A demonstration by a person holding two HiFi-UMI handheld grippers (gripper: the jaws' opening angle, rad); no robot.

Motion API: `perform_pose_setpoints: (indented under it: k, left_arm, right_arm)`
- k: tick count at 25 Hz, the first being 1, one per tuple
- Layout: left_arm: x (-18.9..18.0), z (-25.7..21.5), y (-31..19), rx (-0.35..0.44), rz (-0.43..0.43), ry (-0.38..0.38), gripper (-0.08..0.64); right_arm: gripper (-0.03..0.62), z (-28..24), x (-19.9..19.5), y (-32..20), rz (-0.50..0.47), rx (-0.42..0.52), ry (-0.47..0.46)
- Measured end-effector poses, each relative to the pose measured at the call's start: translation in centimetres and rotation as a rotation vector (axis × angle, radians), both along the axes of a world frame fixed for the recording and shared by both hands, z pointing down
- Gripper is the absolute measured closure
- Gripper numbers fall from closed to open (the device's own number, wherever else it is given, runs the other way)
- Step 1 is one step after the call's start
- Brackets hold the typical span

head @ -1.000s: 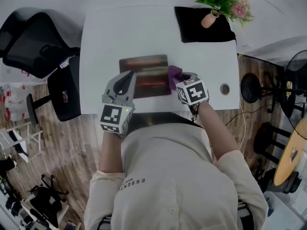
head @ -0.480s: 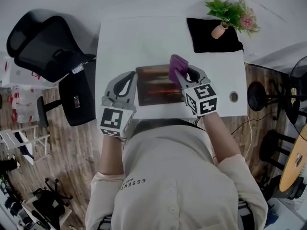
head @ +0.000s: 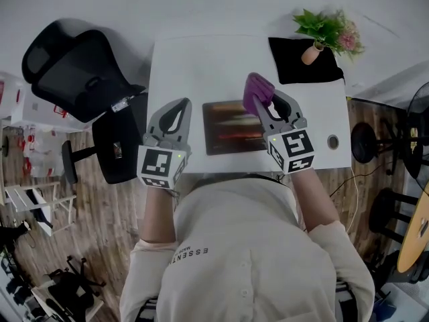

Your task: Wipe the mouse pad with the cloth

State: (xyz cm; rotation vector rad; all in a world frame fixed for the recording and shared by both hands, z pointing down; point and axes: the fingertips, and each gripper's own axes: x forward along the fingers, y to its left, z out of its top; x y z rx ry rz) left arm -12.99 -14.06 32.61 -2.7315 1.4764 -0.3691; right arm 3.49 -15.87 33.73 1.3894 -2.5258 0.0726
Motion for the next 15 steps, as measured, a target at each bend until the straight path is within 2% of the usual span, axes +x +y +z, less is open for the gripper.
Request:
perform_pose_setpoints:
  k: [6, 15]
  left_arm:
    - [0.1, -0.3, 0.0, 0.009, 0.022, 0.003, 0.558]
    - [0.0, -0.1, 0.0, 0.003, 0.025, 0.012, 0.558]
  right_arm:
    - [0.497, -2.0, 0.2, 0.2, 0.038, 0.077, -0.05]
    - [0.502, -1.2, 0.5, 0.3, 0.054, 0.047, -0.047]
